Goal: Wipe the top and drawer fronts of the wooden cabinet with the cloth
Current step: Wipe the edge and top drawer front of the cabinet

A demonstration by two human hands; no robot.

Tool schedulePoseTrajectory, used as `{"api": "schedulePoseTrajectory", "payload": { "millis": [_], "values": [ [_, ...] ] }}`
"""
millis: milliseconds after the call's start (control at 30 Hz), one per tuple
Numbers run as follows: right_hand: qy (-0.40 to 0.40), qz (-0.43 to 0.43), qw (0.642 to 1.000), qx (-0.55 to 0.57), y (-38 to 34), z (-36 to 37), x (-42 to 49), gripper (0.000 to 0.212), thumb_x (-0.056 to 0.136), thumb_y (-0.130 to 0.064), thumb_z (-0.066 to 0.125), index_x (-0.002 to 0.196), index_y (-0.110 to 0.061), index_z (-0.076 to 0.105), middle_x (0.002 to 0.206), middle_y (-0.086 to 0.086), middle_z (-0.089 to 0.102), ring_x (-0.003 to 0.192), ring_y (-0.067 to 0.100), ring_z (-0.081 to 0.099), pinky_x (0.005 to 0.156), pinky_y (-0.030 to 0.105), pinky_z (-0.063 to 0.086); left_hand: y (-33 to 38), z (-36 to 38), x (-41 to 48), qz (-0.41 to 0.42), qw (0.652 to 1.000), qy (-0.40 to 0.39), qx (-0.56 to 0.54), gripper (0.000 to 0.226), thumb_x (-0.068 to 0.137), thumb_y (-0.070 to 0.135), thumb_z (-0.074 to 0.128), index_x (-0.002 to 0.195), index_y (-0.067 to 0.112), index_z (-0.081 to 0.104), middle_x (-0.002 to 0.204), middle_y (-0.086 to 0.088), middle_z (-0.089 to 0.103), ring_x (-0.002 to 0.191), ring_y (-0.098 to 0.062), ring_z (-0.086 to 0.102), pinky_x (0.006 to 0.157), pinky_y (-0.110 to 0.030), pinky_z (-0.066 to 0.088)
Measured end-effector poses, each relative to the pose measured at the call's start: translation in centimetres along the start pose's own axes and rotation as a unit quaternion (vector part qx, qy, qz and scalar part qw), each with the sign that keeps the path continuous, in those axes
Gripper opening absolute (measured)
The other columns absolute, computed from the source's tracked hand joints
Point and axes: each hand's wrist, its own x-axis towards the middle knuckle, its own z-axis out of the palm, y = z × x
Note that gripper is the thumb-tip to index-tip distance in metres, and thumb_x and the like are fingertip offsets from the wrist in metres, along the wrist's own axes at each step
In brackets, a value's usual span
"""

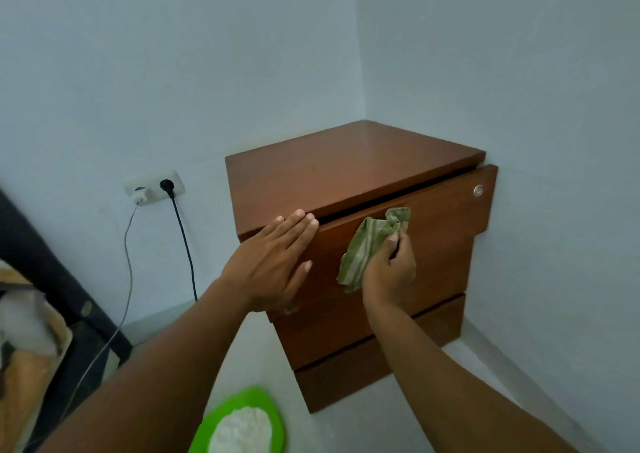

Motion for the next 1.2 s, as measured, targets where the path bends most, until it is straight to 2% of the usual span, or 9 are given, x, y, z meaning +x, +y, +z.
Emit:
{"api": "schedulePoseTrajectory", "payload": {
  "millis": [67, 133, 267, 467, 667, 767, 967, 1067, 1200],
  "values": [
    [-0.061, -0.052, 0.997, -0.002, 0.7, 1.1, -1.8, 0.049, 0.107, -0.038, 0.029, 0.153, -0.024, 0.035, 0.161, -0.003, 0.031, 0.150, 0.015, 0.026, 0.120, 0.038, 0.030, -0.8, 0.1, -0.1, 0.018, 1.000, 0.002, 0.017, 0.070, 0.101, 0.057, 0.004, 0.160, 0.020, -0.007, 0.167, 0.001, -0.008, 0.153, -0.014, -0.017, 0.123, -0.033, -0.010],
    [-0.106, -0.132, 0.985, -0.033, 1.7, 1.8, -2.8, 0.053, 0.106, -0.039, 0.026, 0.158, -0.025, 0.021, 0.166, -0.008, 0.016, 0.154, 0.009, 0.007, 0.124, 0.042, 0.020, -1.2, 0.3, 0.4, 0.035, 0.999, 0.004, 0.026, 0.069, 0.103, 0.057, 0.006, 0.160, 0.020, -0.009, 0.167, 0.001, -0.012, 0.152, -0.014, -0.020, 0.123, -0.034, -0.010],
    [-0.143, -0.218, 0.959, -0.107, 3.6, 3.4, -3.3, 0.056, 0.106, -0.034, 0.027, 0.159, -0.022, 0.013, 0.168, -0.007, 0.004, 0.154, 0.012, -0.006, 0.124, 0.054, 0.013, -2.2, 0.8, 1.5, 0.075, 0.996, 0.001, 0.044, 0.068, 0.104, 0.055, 0.007, 0.159, 0.019, -0.011, 0.166, 0.000, -0.018, 0.152, -0.014, -0.023, 0.126, -0.037, -0.007],
    [-0.116, -0.244, 0.952, -0.142, 4.5, 6.0, -3.5, 0.060, 0.105, -0.038, 0.025, 0.158, -0.022, 0.003, 0.168, -0.001, 0.003, 0.155, 0.020, -0.004, 0.123, 0.056, 0.013, -4.2, 1.6, 2.0, 0.128, 0.990, 0.010, 0.061, 0.064, 0.105, 0.046, 0.008, 0.159, 0.017, -0.008, 0.166, -0.001, -0.017, 0.152, -0.015, -0.021, 0.124, -0.035, -0.010],
    [-0.074, -0.265, 0.948, -0.157, 5.5, 7.6, -4.0, 0.062, 0.104, -0.034, 0.030, 0.158, -0.011, 0.011, 0.167, 0.005, 0.005, 0.155, 0.027, 0.001, 0.122, 0.058, 0.013, -5.3, 1.1, 2.4, 0.169, 0.983, 0.021, 0.074, 0.066, 0.099, 0.040, 0.008, 0.160, 0.015, 0.001, 0.166, -0.004, -0.008, 0.152, -0.018, -0.016, 0.121, -0.033, -0.010],
    [-0.064, -0.261, 0.947, -0.173, 5.7, 8.4, -4.2, 0.063, 0.104, -0.036, 0.029, 0.158, -0.008, 0.012, 0.167, 0.008, 0.004, 0.155, 0.028, 0.000, 0.124, 0.056, 0.009, -6.4, 0.7, 3.1, 0.198, 0.973, 0.018, 0.113, 0.063, 0.102, 0.039, 0.005, 0.160, 0.016, -0.002, 0.166, -0.003, -0.010, 0.153, -0.020, -0.015, 0.124, -0.036, -0.005],
    [-0.017, -0.247, 0.950, -0.188, 6.5, 9.3, -2.4, 0.064, 0.105, -0.041, 0.020, 0.157, -0.004, 0.012, 0.166, 0.015, 0.007, 0.155, 0.030, 0.000, 0.123, 0.056, 0.007, -6.5, 2.5, 3.5, 0.194, 0.964, 0.069, 0.166, 0.063, 0.107, 0.042, 0.009, 0.160, 0.010, -0.001, 0.168, -0.011, -0.008, 0.155, -0.026, -0.010, 0.127, -0.044, 0.006],
    [0.015, -0.226, 0.958, -0.177, 6.0, 9.0, -0.2, 0.063, 0.105, -0.038, 0.022, 0.157, -0.003, 0.012, 0.166, 0.017, 0.008, 0.155, 0.031, 0.001, 0.122, 0.059, 0.008, -6.6, 2.1, 3.5, 0.192, 0.962, 0.072, 0.178, 0.063, 0.107, 0.042, 0.009, 0.160, 0.009, -0.003, 0.168, -0.012, -0.009, 0.155, -0.028, -0.011, 0.127, -0.045, 0.005],
    [0.033, -0.243, 0.955, -0.167, 6.2, 8.4, 2.0, 0.063, 0.105, -0.039, 0.019, 0.156, -0.003, 0.013, 0.166, 0.018, 0.009, 0.154, 0.032, 0.003, 0.123, 0.058, 0.006, -5.8, 2.3, 4.4, 0.190, 0.959, 0.077, 0.195, 0.064, 0.107, 0.043, 0.008, 0.160, 0.009, -0.006, 0.168, -0.012, -0.013, 0.155, -0.028, -0.013, 0.127, -0.044, 0.004]
  ]
}}
